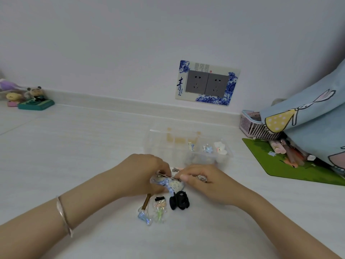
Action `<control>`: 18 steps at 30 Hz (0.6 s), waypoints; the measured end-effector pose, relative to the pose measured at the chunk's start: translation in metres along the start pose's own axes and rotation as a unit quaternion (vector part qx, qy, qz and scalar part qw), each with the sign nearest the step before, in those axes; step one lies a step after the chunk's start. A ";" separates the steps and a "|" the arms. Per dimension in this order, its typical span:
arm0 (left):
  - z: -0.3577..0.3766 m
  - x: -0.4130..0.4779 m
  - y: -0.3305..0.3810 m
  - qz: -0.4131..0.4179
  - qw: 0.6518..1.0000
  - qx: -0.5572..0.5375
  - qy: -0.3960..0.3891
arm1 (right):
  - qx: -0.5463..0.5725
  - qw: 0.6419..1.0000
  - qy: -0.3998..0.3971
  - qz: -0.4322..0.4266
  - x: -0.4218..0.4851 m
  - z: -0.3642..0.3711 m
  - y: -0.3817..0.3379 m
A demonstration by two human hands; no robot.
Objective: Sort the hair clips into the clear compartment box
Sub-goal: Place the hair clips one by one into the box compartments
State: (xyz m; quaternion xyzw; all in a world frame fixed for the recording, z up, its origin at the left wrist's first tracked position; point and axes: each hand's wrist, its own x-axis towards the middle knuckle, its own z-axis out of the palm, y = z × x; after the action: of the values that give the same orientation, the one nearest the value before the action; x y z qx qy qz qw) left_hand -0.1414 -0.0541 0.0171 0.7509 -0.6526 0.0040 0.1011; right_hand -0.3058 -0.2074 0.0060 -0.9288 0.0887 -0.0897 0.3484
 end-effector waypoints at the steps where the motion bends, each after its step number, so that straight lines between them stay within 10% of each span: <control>1: 0.001 0.002 0.004 0.002 1.000 0.017 0.006 | 0.002 1.000 0.001 0.006 0.000 0.000 0.001; 7: 0.001 0.012 0.010 -0.006 0.998 0.056 0.017 | 0.051 0.996 0.077 0.009 -0.001 -0.004 0.000; 10: -0.007 0.010 0.010 -0.024 0.988 -0.135 0.072 | 0.076 0.978 0.188 -0.038 -0.006 -0.014 -0.005; 14: -0.025 0.013 0.020 -0.063 0.841 -0.531 0.078 | 0.001 0.961 0.243 -0.129 -0.009 -0.023 -0.017; 18: -0.025 0.022 0.028 -0.072 0.794 -0.602 0.041 | -0.046 0.965 0.220 -0.136 -0.004 -0.025 -0.025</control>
State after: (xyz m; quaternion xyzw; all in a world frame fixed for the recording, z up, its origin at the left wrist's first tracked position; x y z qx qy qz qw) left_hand -0.1624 -0.0754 0.0488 0.5824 -0.4623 -0.3665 0.5593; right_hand -0.3127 -0.2039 0.0403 -0.9045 0.0399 -0.3341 0.2621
